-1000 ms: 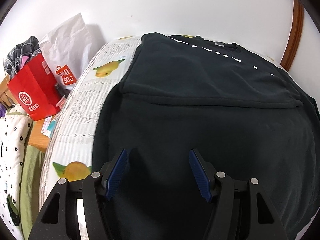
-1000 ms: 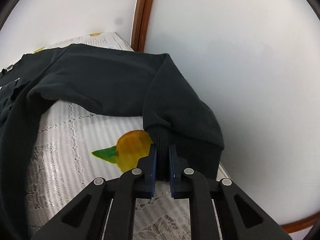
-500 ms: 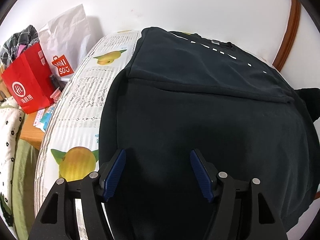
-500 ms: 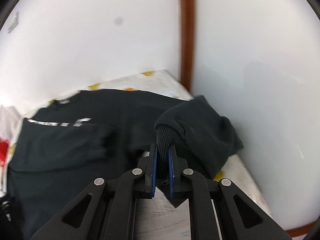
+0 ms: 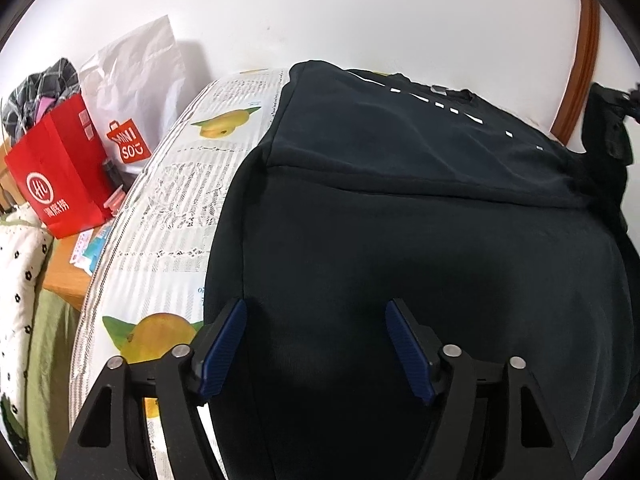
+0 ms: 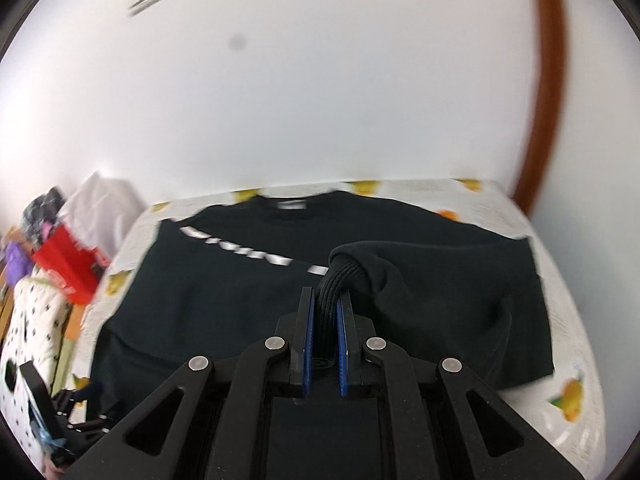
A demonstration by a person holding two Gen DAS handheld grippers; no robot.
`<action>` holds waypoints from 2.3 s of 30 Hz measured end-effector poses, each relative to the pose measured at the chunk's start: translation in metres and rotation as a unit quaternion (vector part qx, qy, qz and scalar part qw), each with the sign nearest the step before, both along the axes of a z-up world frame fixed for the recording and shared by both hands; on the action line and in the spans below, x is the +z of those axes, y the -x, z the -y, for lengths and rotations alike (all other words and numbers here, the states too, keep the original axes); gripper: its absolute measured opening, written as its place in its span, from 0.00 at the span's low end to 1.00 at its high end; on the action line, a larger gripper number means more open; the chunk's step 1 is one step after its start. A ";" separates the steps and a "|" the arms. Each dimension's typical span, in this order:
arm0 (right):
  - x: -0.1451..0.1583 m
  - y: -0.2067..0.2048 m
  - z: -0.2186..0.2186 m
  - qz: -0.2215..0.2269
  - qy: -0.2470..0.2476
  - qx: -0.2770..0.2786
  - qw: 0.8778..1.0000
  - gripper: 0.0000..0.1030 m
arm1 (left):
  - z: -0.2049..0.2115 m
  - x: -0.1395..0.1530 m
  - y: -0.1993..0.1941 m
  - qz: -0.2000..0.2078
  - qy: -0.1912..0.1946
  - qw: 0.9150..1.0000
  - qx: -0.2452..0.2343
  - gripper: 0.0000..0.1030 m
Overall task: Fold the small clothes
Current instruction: 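Grasp the plain sleeve cuff with the right tool and lift it, then carry the cuff across the sweatshirt body with the right tool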
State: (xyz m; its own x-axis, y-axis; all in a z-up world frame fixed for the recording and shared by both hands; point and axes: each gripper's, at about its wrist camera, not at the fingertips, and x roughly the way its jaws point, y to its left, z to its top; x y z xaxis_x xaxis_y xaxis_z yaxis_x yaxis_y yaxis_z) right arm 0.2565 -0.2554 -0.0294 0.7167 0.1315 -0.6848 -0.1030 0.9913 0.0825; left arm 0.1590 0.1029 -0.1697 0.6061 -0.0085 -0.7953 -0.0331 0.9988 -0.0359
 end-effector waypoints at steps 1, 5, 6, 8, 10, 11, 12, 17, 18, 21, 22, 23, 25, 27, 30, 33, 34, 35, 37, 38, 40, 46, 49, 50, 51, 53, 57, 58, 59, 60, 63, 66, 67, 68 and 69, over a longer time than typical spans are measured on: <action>-0.003 -0.006 -0.014 -0.002 0.001 0.010 1.000 0.09 | -0.001 -0.001 0.000 0.000 0.006 1.000 0.001 0.73; -0.012 -0.024 -0.068 -0.013 -0.011 0.059 0.998 0.09 | 0.000 -0.004 0.001 0.002 0.010 1.000 -0.009 0.80; -0.015 -0.029 -0.081 -0.014 -0.013 0.072 0.997 0.09 | 0.001 -0.004 0.001 0.001 0.009 1.000 -0.012 0.82; -0.020 -0.038 -0.102 -0.014 -0.019 0.095 0.995 0.09 | 0.001 -0.004 0.001 0.001 0.010 1.000 -0.015 0.84; -0.027 -0.047 -0.118 -0.018 -0.026 0.110 0.993 0.09 | 0.001 -0.004 0.000 0.002 0.016 1.000 -0.016 0.85; -0.029 -0.050 -0.124 -0.021 -0.033 0.117 0.992 0.09 | 0.001 -0.004 0.000 0.003 0.018 1.000 -0.016 0.85; -0.032 -0.053 -0.129 -0.023 -0.040 0.126 0.991 0.09 | 0.001 -0.004 0.000 0.003 0.021 1.000 -0.016 0.85; -0.047 -0.064 -0.150 -0.033 -0.048 0.142 0.988 0.09 | 0.002 -0.004 0.000 0.002 0.018 1.000 -0.018 0.86; -0.050 -0.065 -0.151 -0.032 -0.051 0.144 0.988 0.10 | 0.003 -0.004 0.000 0.001 0.014 1.000 -0.018 0.86; -0.052 -0.061 -0.144 -0.034 -0.060 0.154 0.986 0.19 | 0.006 -0.004 -0.002 -0.002 0.006 1.000 -0.018 0.86; -0.051 -0.059 -0.140 -0.034 -0.060 0.154 0.986 0.20 | 0.007 -0.004 -0.002 -0.003 0.003 1.000 -0.017 0.86; -0.049 -0.054 -0.133 -0.028 -0.053 0.150 0.987 0.20 | 0.007 -0.004 -0.003 -0.004 0.001 1.000 -0.016 0.86; -0.046 -0.045 -0.117 -0.017 -0.028 0.140 0.990 0.21 | 0.009 -0.003 -0.005 -0.007 -0.002 1.000 -0.014 0.86; -0.044 -0.036 -0.095 -0.017 -0.013 0.127 0.992 0.21 | 0.010 0.001 -0.008 -0.004 -0.001 1.000 -0.004 0.84; -0.045 -0.024 -0.052 -0.034 -0.015 0.097 0.995 0.22 | 0.009 0.010 -0.015 0.000 0.017 1.000 -0.005 0.84; -0.047 -0.011 -0.009 -0.039 -0.006 0.059 0.998 0.22 | 0.018 0.021 -0.025 0.006 0.016 1.000 -0.007 0.84; -0.048 -0.006 0.005 -0.040 -0.004 0.049 0.998 0.22 | 0.022 0.024 -0.029 0.006 0.011 1.000 -0.011 0.84; -0.051 0.000 0.022 -0.044 0.001 0.035 0.998 0.22 | 0.027 0.026 -0.032 0.006 0.004 1.000 -0.015 0.84; -0.057 0.008 0.044 -0.048 0.011 0.016 0.999 0.22 | 0.036 0.030 -0.037 0.010 -0.007 1.000 -0.023 0.84; -0.061 0.013 0.057 -0.052 0.022 0.003 0.998 0.22 | 0.041 0.033 -0.039 0.012 -0.012 0.999 -0.027 0.84; -0.072 0.020 0.076 -0.060 0.032 -0.018 0.998 0.22 | 0.050 0.038 -0.047 0.017 -0.019 0.999 -0.032 0.84; -0.109 0.019 0.107 -0.100 0.016 -0.038 0.994 0.22 | 0.067 0.044 -0.071 0.006 -0.030 0.999 -0.045 0.75; -0.115 0.009 0.110 -0.092 0.008 -0.033 0.995 0.22 | 0.073 0.043 -0.080 0.000 -0.034 0.998 -0.052 0.72; -0.115 0.005 0.111 -0.086 0.009 -0.032 0.996 0.22 | 0.076 0.042 -0.083 -0.002 -0.034 0.998 -0.054 0.70; -0.116 0.003 0.111 -0.079 0.009 -0.032 0.996 0.22 | 0.078 0.039 -0.088 -0.005 -0.033 0.998 -0.058 0.68; -0.119 -0.006 0.112 -0.072 0.008 -0.032 0.997 0.22 | 0.081 0.036 -0.095 -0.010 -0.034 0.997 -0.061 0.66; -0.132 -0.021 0.114 -0.081 0.024 -0.047 0.995 0.21 | 0.091 0.029 -0.110 -0.018 -0.027 0.997 -0.074 0.66; -0.133 -0.022 0.116 -0.079 0.018 -0.048 0.996 0.21 | 0.094 0.027 -0.113 -0.019 -0.029 0.997 -0.076 0.66; -0.134 -0.022 0.119 -0.077 0.010 -0.050 0.996 0.21 | 0.097 0.024 -0.117 -0.020 -0.032 0.996 -0.078 0.66; -0.135 -0.022 0.120 -0.077 0.006 -0.051 0.996 0.21 | 0.100 0.022 -0.120 -0.022 -0.034 0.996 -0.080 0.66; -0.138 -0.023 0.122 -0.079 0.005 -0.055 0.995 0.17 | 0.110 0.013 -0.130 -0.029 -0.047 0.995 -0.089 0.61; -0.140 -0.024 0.122 -0.077 0.005 -0.058 0.995 0.16 | 0.117 0.009 -0.135 -0.020 -0.059 0.994 -0.088 0.43; -0.140 -0.025 0.122 -0.075 0.008 -0.058 0.995 0.16 | 0.118 0.008 -0.137 -0.016 -0.053 0.995 -0.088 0.32; -0.140 -0.025 0.121 -0.074 0.010 -0.057 0.996 0.16 | 0.117 0.009 -0.138 -0.010 -0.051 0.995 -0.082 0.27; -0.140 -0.024 0.121 -0.074 0.011 -0.055 0.996 0.16 | 0.115 0.010 -0.139 -0.006 -0.050 0.996 -0.077 0.21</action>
